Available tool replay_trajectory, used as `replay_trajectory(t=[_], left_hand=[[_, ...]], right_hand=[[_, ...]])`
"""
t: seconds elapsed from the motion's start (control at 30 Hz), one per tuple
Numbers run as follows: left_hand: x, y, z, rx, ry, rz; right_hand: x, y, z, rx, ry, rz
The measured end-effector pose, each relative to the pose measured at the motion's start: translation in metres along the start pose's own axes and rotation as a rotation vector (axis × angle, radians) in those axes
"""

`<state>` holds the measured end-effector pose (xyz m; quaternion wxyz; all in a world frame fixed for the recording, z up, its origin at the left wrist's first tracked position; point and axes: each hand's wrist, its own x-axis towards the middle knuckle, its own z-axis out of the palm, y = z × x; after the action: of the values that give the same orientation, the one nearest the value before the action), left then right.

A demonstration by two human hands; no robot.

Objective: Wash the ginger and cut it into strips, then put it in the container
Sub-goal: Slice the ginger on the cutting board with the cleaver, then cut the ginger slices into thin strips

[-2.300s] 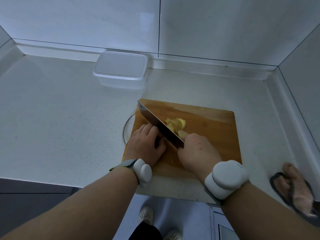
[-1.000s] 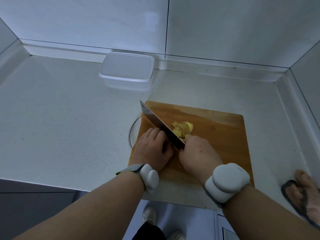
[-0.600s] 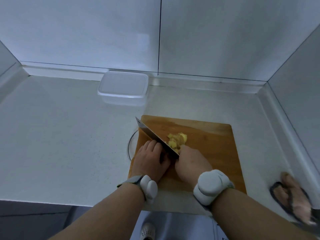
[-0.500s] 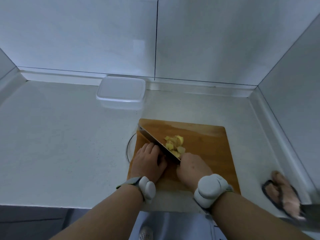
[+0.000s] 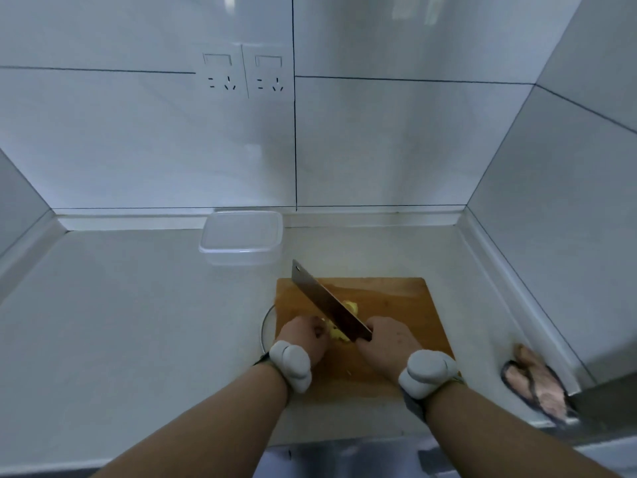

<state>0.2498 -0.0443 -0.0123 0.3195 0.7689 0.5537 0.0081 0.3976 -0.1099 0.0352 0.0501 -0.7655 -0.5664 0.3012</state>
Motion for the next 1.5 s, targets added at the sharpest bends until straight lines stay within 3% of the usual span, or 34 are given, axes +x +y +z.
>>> replay_trajectory(t=[0.13, 0.23, 0.37, 0.5, 0.83, 1.07, 1.4, 1.5], left_hand=[[-0.005, 0.005, -0.012, -0.199, 0.063, -0.074], [-0.002, 0.008, -0.017, -0.694, 0.107, -0.189], [-0.001, 0.031, -0.022, -1.391, -0.137, -0.323], [0.008, 0.044, -0.026, -1.670, -0.136, -0.460], [0.007, 0.050, -0.038, -1.680, 0.001, -0.439], [0.008, 0.054, -0.047, -1.642, -0.095, -0.236], [0.020, 0.051, -0.045, -1.696, -0.144, -0.231], [0.023, 0.049, -0.041, -1.694, -0.088, -0.270]], right_hand=[[-0.003, 0.001, -0.005, 0.161, 0.093, -0.012], [-0.008, 0.001, -0.008, 0.323, 0.153, -0.018], [-0.012, -0.006, -0.014, 0.731, 0.027, 0.054], [-0.009, -0.014, -0.023, 1.014, -0.101, 0.185], [0.009, -0.011, -0.033, 1.033, -0.114, 0.197], [0.015, -0.011, -0.047, 1.020, -0.113, 0.176], [0.028, -0.012, -0.057, 1.067, -0.173, 0.183], [0.029, -0.014, -0.057, 1.062, -0.187, 0.168]])
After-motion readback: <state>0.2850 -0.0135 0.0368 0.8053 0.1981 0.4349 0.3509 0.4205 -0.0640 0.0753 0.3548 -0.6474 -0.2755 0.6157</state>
